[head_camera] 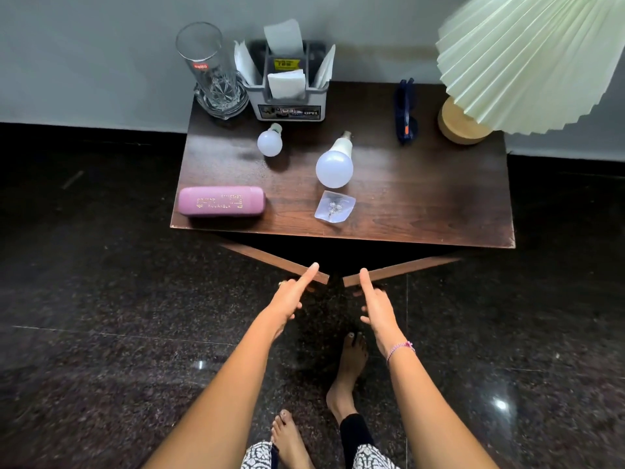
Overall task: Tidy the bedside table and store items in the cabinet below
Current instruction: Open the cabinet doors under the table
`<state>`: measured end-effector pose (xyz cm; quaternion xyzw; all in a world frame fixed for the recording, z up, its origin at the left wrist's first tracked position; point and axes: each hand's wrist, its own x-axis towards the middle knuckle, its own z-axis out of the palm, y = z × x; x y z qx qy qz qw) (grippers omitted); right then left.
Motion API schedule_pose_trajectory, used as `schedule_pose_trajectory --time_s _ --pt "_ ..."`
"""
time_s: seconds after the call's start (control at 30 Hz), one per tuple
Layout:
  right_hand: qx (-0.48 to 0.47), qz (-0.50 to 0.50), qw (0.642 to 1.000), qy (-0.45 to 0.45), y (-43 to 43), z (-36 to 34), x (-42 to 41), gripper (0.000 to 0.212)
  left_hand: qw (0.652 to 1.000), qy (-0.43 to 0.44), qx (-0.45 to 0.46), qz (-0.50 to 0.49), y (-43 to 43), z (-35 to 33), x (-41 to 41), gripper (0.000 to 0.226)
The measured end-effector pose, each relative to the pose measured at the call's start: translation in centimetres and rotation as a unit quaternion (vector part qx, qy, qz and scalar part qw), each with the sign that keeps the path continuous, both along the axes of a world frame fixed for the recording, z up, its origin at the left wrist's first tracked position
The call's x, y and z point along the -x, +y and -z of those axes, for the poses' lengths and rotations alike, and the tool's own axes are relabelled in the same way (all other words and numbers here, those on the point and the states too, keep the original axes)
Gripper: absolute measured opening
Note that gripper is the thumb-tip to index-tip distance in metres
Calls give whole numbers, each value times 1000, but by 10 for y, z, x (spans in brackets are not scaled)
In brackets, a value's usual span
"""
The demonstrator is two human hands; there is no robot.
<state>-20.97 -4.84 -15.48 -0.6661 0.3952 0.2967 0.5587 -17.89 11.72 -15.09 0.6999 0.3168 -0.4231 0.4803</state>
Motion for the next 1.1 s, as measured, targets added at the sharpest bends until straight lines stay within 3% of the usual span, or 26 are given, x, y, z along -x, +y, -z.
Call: schedule_pose_trajectory --time_s 0.13,0.23,0.3,0.37,0.47,0.57,0.63,0.7,0.8,0.9,1.0,1.1 --pt "48 21 998 28 8 1 -7 95 996 -19 -88 24 -12 2 -8 101" --pt "98 71 992 48 16 4 -13 89 994 -13 -111 -7 -20 4 -5 92" --pt "203 102 973 34 25 -1 -16 79 983 -37 -175 -29 -27 2 -1 84" --pt "324 125 938 -1 34 -11 -22 72 948 -103 -295 -61 -40 -7 -1 70" --pt "476 27 875 -82 39 -13 -27 68 894 -138 -411 -110 -60 -23 -6 59" --pt "523 -78 838 -135 34 -8 -33 56 869 -169 -460 -73 -72 -28 -15 45" --pt "537 -142 820 -135 32 -8 -35 36 847 -219 -482 47 -72 -25 -19 26" --pt "550 -235 787 -154 27 -4 -32 14 799 -278 -494 201 -68 -18 -18 15" --pt "527 -374 747 -155 16 -6 -36 27 732 -348 -464 356 -57 -7 -15 15" --pt "479 -488 712 -160 8 -13 -48 31 737 -346 -390 431 -49 -3 -18 19" --pt "377 -549 736 -119 2 -19 -70 38 739 -339 -354 461 -41 -4 -25 27" --pt "259 -590 765 -2 -2 -20 -90 51 703 -355 -318 528 -35 -4 -31 35"
